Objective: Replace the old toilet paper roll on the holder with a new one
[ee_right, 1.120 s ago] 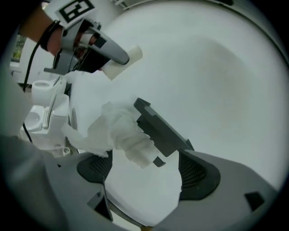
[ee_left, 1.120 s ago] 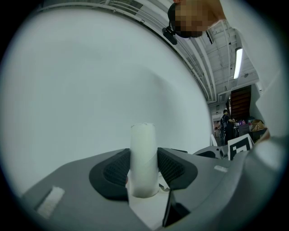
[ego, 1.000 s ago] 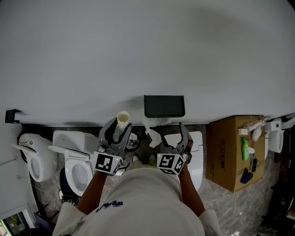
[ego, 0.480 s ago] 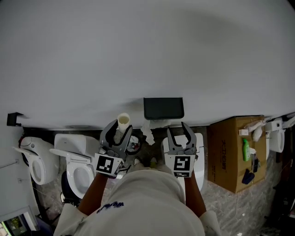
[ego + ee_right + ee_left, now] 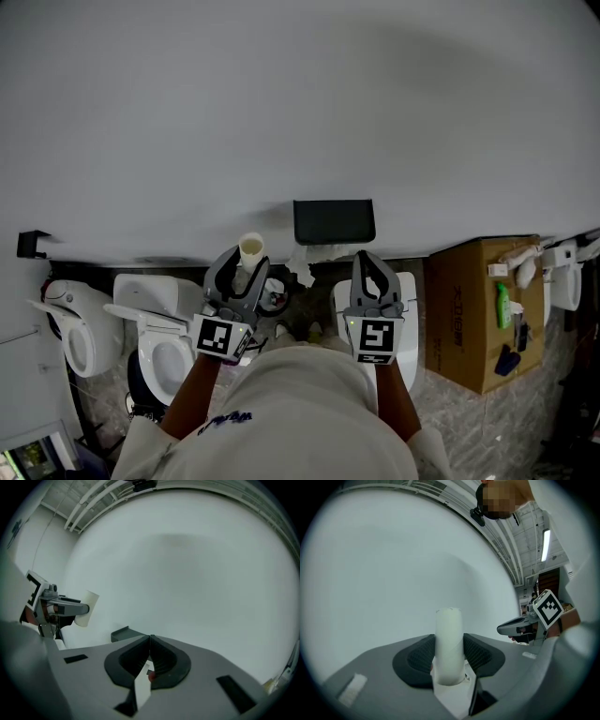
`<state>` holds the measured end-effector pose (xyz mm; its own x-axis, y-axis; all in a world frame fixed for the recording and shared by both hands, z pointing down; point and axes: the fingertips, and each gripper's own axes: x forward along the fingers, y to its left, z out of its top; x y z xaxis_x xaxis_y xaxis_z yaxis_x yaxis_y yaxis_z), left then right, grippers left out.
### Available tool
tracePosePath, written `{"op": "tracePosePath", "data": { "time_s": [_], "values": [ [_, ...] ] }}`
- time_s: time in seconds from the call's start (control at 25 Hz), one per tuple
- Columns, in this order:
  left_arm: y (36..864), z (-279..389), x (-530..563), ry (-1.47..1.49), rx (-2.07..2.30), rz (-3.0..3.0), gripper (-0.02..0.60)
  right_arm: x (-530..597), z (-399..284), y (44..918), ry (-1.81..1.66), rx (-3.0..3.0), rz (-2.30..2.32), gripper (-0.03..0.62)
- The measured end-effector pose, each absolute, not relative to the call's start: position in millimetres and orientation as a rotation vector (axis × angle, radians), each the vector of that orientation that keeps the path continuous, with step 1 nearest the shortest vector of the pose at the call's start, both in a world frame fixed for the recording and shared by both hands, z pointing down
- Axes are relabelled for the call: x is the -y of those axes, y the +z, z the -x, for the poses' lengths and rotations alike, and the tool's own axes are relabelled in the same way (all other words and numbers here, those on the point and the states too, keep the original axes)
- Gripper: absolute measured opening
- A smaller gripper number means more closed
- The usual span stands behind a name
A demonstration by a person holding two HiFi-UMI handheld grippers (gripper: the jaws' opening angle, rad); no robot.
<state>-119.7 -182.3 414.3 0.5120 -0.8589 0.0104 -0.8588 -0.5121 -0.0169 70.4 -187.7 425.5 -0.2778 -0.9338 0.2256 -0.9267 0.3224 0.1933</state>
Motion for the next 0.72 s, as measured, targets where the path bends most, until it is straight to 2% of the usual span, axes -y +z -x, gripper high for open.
{"op": "tracePosePath", "data": {
  "time_s": [0.2,0.72],
  "values": [
    [414.7,116.4,182.8,-0.038,-1.532,2.726,0.193,188.4,-75.6,421.7,0.076,2.345,-1.71,0.005],
    [405.4,111.0,184.3,0.016,-1.558,2.733,0.193,188.6,-77.3,415.8,0.072,2.357,-1.694,0.003]
  ]
}}
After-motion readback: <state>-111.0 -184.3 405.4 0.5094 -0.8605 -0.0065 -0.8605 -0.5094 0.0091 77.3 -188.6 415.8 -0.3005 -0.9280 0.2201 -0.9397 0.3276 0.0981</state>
